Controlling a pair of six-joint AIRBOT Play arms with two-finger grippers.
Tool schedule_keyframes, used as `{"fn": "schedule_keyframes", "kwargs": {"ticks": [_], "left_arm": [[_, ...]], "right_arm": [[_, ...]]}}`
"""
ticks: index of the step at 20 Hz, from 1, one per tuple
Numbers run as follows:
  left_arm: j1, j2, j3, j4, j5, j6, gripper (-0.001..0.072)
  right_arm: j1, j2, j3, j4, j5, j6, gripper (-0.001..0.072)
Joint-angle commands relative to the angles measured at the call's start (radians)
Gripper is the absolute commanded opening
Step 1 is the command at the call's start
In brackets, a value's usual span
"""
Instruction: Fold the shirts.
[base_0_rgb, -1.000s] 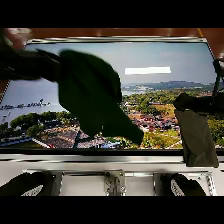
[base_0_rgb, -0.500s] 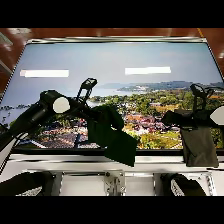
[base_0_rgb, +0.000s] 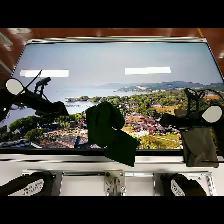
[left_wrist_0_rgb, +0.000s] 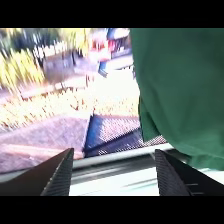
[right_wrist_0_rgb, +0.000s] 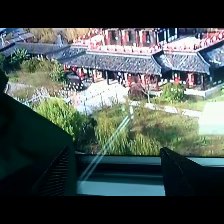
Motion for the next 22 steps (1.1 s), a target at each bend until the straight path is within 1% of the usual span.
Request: {"fn": "schedule_keyframes", "kwargs": {"ticks": [1, 3, 5, 7, 11, 15, 16, 18, 19, 21, 22], "left_arm": [[0.062, -0.018, -0.184, -0.156, 0.123, 0.038, 0.0616], [0.026, -0.068, -0.260, -0.266, 0.233, 0.043, 0.0616], [-0.010, -0.140, -0.272, -0.386, 0.319, 0.104, 0.0616], [-0.045, -0.222, -0.262, -0.474, 0.370, 0.137, 0.0616], [-0.110, -0.348, -0.238, -0.504, 0.380, 0.170, 0.0613], [-0.133, -0.357, -0.238, -0.536, 0.439, 0.169, 0.0604], [-0.140, -0.358, -0.239, -0.555, 0.460, 0.170, 0.0493], [-0.161, -0.357, -0.238, -0.573, 0.497, 0.170, 0.0240], [-0.166, -0.357, -0.238, -0.573, 0.500, 0.172, 0.0168], [-0.166, -0.347, -0.238, -0.572, 0.494, 0.204, 0.0056], [-0.166, -0.336, -0.238, -0.572, 0.489, 0.222, 0.0038]], "right_arm": [[0.000, -0.096, -0.002, 0.057, 0.029, -0.021, 0.0687], [0.000, -0.161, -0.002, 0.111, 0.045, -0.034, 0.0688], [0.000, -0.211, -0.002, 0.146, 0.053, -0.039, 0.0688], [0.000, -0.244, -0.002, 0.173, 0.053, -0.039, 0.0688], [0.000, -0.264, -0.002, 0.184, 0.056, -0.030, 0.0687], [0.001, -0.264, -0.002, 0.183, 0.058, -0.020, 0.0688], [0.002, -0.264, -0.002, 0.189, 0.056, -0.003, 0.0688], [0.014, -0.264, -0.018, 0.212, 0.052, -0.001, 0.0688], [0.035, -0.265, -0.037, 0.209, 0.047, -0.001, 0.0688], [0.100, -0.265, -0.107, 0.209, 0.008, -0.001, 0.0688], [0.127, -0.271, -0.142, 0.212, -0.022, 0.000, 0.0688]]}}
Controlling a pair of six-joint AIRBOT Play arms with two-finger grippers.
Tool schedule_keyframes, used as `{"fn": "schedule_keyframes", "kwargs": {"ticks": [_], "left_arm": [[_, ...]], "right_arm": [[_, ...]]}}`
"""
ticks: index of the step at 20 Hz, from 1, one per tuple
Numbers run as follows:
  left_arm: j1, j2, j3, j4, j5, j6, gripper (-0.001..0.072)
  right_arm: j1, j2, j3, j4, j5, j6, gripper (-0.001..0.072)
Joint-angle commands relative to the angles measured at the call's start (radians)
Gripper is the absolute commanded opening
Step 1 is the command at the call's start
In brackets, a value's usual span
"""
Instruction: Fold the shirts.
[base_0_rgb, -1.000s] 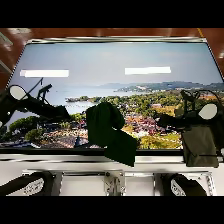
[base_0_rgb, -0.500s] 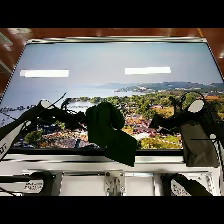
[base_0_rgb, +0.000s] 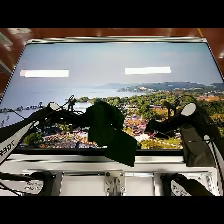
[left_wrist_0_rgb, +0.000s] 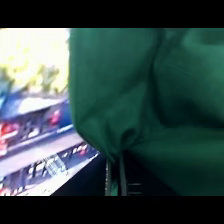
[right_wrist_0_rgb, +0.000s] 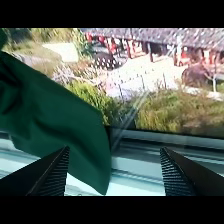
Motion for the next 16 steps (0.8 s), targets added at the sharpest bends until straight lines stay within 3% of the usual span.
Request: {"fn": "schedule_keyframes", "kwargs": {"ticks": [1, 9, 10, 11, 12, 13, 16], "left_arm": [[-0.008, 0.026, 0.001, -0.019, 0.006, 0.037, 0.0038], [-0.008, 0.134, 0.001, -0.015, -0.053, 0.090, 0.0038], [-0.006, 0.143, 0.001, -0.015, -0.051, 0.090, 0.0037], [-0.003, 0.151, 0.001, -0.015, -0.051, 0.090, 0.0038], [0.006, 0.159, 0.002, -0.015, -0.052, 0.093, 0.0037], [0.021, 0.174, 0.003, -0.014, -0.054, 0.108, 0.0037], [0.084, 0.266, 0.061, 0.077, -0.076, 0.114, 0.0035]], "right_arm": [[0.084, -0.026, -0.101, 0.014, -0.077, 0.014, 0.0688], [0.201, -0.257, -0.135, 0.306, -0.294, -0.063, 0.0685], [0.205, -0.274, -0.135, 0.338, -0.300, -0.077, 0.0599], [0.204, -0.282, -0.135, 0.373, -0.304, -0.100, 0.0408], [0.204, -0.280, -0.129, 0.383, -0.303, -0.129, 0.0145], [0.204, -0.270, -0.116, 0.378, -0.298, -0.150, 0.0048], [0.204, -0.161, -0.028, 0.269, -0.266, -0.209, 0.0047]]}}
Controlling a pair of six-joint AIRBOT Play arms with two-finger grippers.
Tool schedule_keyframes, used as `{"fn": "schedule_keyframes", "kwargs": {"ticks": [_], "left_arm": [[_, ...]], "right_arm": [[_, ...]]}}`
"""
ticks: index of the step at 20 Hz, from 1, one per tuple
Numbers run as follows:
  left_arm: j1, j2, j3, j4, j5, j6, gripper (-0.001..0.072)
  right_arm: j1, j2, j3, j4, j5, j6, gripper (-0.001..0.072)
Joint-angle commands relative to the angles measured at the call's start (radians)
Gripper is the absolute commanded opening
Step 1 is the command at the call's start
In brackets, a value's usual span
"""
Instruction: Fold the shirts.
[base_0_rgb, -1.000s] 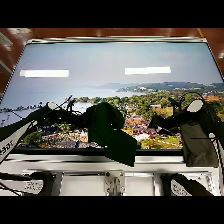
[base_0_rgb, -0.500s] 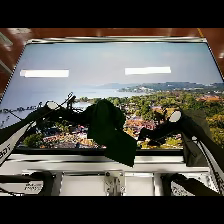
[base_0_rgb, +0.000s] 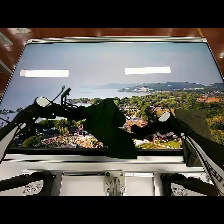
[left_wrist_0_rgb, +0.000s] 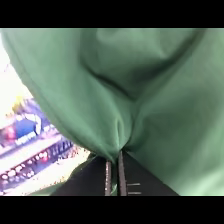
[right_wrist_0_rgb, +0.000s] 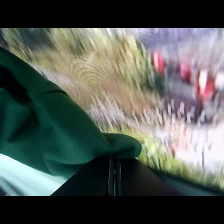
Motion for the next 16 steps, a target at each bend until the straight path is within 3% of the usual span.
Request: {"fn": "schedule_keyframes", "kwargs": {"ticks": [1, 6, 10, 14, 16], "left_arm": [[0.065, 0.111, 0.076, 0.099, -0.036, 0.013, 0.0036], [0.121, 0.385, 0.417, 0.184, -0.084, 0.013, 0.0036], [0.122, 0.530, 0.732, 0.253, -0.083, 0.013, 0.0037], [0.122, 0.609, 0.831, 0.266, -0.126, -0.014, 0.0037], [0.122, 0.616, 0.830, 0.321, -0.264, -0.052, 0.0037]], "right_arm": [[0.006, 0.120, 0.109, -0.109, 0.033, -0.068, 0.0047], [0.006, 0.467, 0.486, -0.438, -0.020, -0.039, 0.0047], [0.006, 0.670, 0.748, -0.721, -0.144, 0.163, 0.0048], [0.006, 0.764, 0.816, -0.708, -0.043, 0.241, 0.0048], [0.006, 0.789, 0.816, -0.727, 0.055, 0.246, 0.0048]]}}
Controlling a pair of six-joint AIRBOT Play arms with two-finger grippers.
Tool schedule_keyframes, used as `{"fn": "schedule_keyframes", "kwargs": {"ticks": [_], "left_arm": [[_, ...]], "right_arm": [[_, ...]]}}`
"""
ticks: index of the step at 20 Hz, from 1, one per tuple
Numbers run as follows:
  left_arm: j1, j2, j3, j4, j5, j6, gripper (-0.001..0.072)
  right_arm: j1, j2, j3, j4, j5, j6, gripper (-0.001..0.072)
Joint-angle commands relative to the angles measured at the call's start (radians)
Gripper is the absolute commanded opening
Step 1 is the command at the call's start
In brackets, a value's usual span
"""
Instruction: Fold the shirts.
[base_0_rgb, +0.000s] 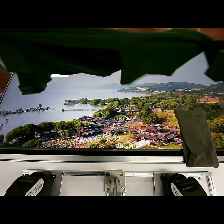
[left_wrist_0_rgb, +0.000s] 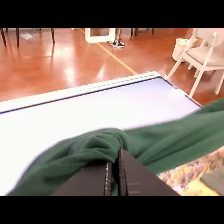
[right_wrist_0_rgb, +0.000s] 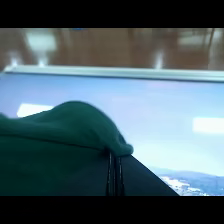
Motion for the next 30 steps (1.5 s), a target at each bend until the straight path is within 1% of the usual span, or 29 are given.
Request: {"fn": "schedule_keyframes", "kwargs": {"ticks": [1, 3, 4, 6, 8, 9, 10, 11, 14, 15, 16, 17, 19, 20, 21, 22, 23, 25, 27, 28, 29, 30], "left_arm": [[0.002, 0.033, 0.041, 0.102, -0.201, -0.055, 0.0037], [0.002, 0.031, -0.010, 0.156, -0.295, -0.078, 0.0037], [0.002, 0.031, -0.051, 0.157, -0.311, -0.078, 0.0037], [-0.001, 0.031, -0.167, 0.150, -0.309, -0.078, 0.0037], [-0.007, 0.029, -0.327, 0.145, -0.301, -0.078, 0.0037], [-0.016, 0.029, -0.426, 0.145, -0.279, -0.078, 0.0037], [-0.029, 0.028, -0.522, 0.137, -0.240, -0.078, 0.0037], [-0.045, 0.025, -0.630, 0.117, -0.168, -0.078, 0.0038], [-0.117, -0.043, -0.911, -0.042, 0.142, -0.077, 0.0038], [-0.142, -0.085, -0.969, -0.076, 0.217, -0.077, 0.0038], [-0.163, -0.138, -1.007, -0.094, 0.269, -0.077, 0.0038], [-0.174, -0.192, -1.019, -0.099, 0.289, -0.077, 0.0038], [-0.172, -0.291, -1.008, -0.100, 0.286, -0.077, 0.0038], [-0.160, -0.327, -0.991, -0.099, 0.273, -0.077, 0.0083], [-0.140, -0.348, -0.969, -0.098, 0.249, -0.076, 0.0307], [-0.101, -0.358, -0.937, -0.087, 0.209, -0.074, 0.0631], [-0.047, -0.359, -0.900, -0.058, 0.150, -0.074, 0.0689], [0.106, -0.358, -0.805, 0.000, -0.024, -0.078, 0.0689], [0.261, -0.355, -0.742, 0.010, -0.204, -0.077, 0.0687], [0.313, -0.352, -0.742, 0.013, -0.286, -0.061, 0.0687], [0.337, -0.351, -0.758, 0.033, -0.343, -0.042, 0.0687], [0.338, -0.347, -0.793, 0.058, -0.362, -0.040, 0.0688]], "right_arm": [[0.000, 0.061, 0.038, -0.081, 0.141, 0.052, 0.0047], [0.000, 0.048, 0.038, -0.134, 0.215, 0.065, 0.0047], [0.000, 0.028, 0.038, -0.151, 0.252, 0.069, 0.0048], [0.000, -0.038, 0.038, -0.156, 0.349, 0.069, 0.0048], [0.000, -0.133, 0.023, -0.149, 0.445, 0.069, 0.0048], [0.000, -0.182, 0.003, -0.144, 0.470, 0.069, 0.0048], [0.000, -0.238, -0.029, -0.140, 0.478, 0.070, 0.0048], [0.000, -0.293, -0.061, -0.136, 0.468, 0.071, 0.0048], [0.000, -0.493, -0.154, -0.134, 0.353, 0.101, 0.0048], [0.000, -0.564, -0.165, -0.135, 0.311, 0.124, 0.0048], [0.000, -0.639, -0.165, -0.126, 0.276, 0.148, 0.0048], [0.000, -0.705, -0.165, -0.100, 0.246, 0.156, 0.0048], [0.000, -0.792, -0.165, -0.033, 0.203, 0.156, 0.0047], [0.000, -0.815, -0.165, -0.010, 0.189, 0.156, 0.0048], [0.000, -0.826, -0.165, 0.002, 0.176, 0.156, 0.0048], [0.000, -0.827, -0.165, 0.002, 0.164, 0.155, 0.0048], [0.000, -0.824, -0.165, 0.000, 0.160, 0.155, 0.0048], [0.000, -0.819, -0.164, -0.011, 0.165, 0.149, 0.0048], [0.000, -0.820, -0.164, -0.011, 0.174, 0.144, 0.0048], [0.000, -0.820, -0.164, -0.011, 0.174, 0.144, 0.0048], [0.000, -0.820, -0.164, -0.011, 0.173, 0.144, 0.0048], [0.000, -0.820, -0.164, -0.010, 0.172, 0.144, 0.0048]]}}
